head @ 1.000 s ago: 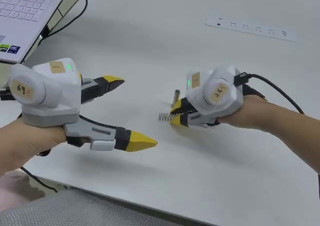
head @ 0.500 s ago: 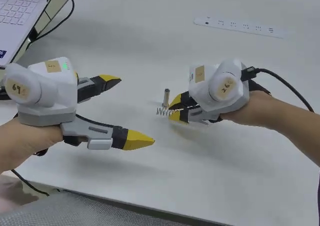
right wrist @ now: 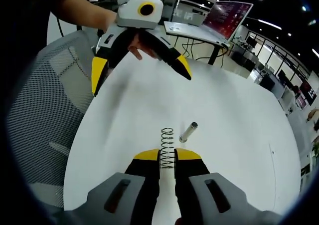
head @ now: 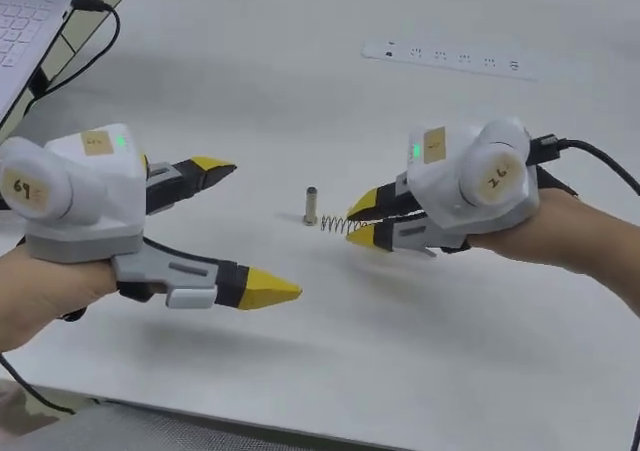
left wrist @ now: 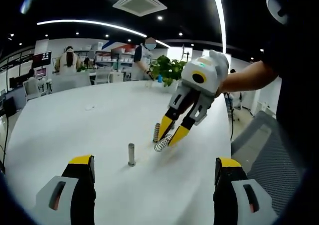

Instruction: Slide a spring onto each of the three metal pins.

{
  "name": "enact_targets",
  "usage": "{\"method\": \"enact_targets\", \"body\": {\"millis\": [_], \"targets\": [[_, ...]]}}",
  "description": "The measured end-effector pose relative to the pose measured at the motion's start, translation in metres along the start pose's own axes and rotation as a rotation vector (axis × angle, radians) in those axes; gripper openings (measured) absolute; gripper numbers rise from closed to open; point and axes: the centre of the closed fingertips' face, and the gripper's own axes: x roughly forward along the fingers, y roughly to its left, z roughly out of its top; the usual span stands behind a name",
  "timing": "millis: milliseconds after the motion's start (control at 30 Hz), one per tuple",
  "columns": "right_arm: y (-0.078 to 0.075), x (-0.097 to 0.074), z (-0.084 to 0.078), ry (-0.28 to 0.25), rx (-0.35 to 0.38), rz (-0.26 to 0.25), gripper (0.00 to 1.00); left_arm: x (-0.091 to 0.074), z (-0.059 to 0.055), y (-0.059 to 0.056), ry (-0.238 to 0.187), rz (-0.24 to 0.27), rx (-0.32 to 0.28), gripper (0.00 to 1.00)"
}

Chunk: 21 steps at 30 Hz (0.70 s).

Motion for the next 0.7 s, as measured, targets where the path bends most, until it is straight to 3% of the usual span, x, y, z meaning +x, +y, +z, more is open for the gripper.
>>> {"method": "enact_targets", "body": {"millis": [200,333,500,700], "targets": [[0.003,-0.012,-0.006,0.001,0.015,-0.003,0.08,0.003,0.003,0.001,-0.003,-0.003,0.003,0.98],[0.005,-0.017,-0.009,0.004,0.031,-0.003,0.08,0.007,0.002,-0.005,0.004,-0.024,-0.006,0.94],[0.010,-0.021,-0.010,0.003,0.036,0.002,0.08,0.009,-0.006,-0.014,0.039,-0.066,-0.023,0.76],[0.012,-0.028,-0.011,-0.002,0.044,-0.006,0.08,0.010,-0.005,-0.018,0.039,-0.096,-0.032,0.71]]}}
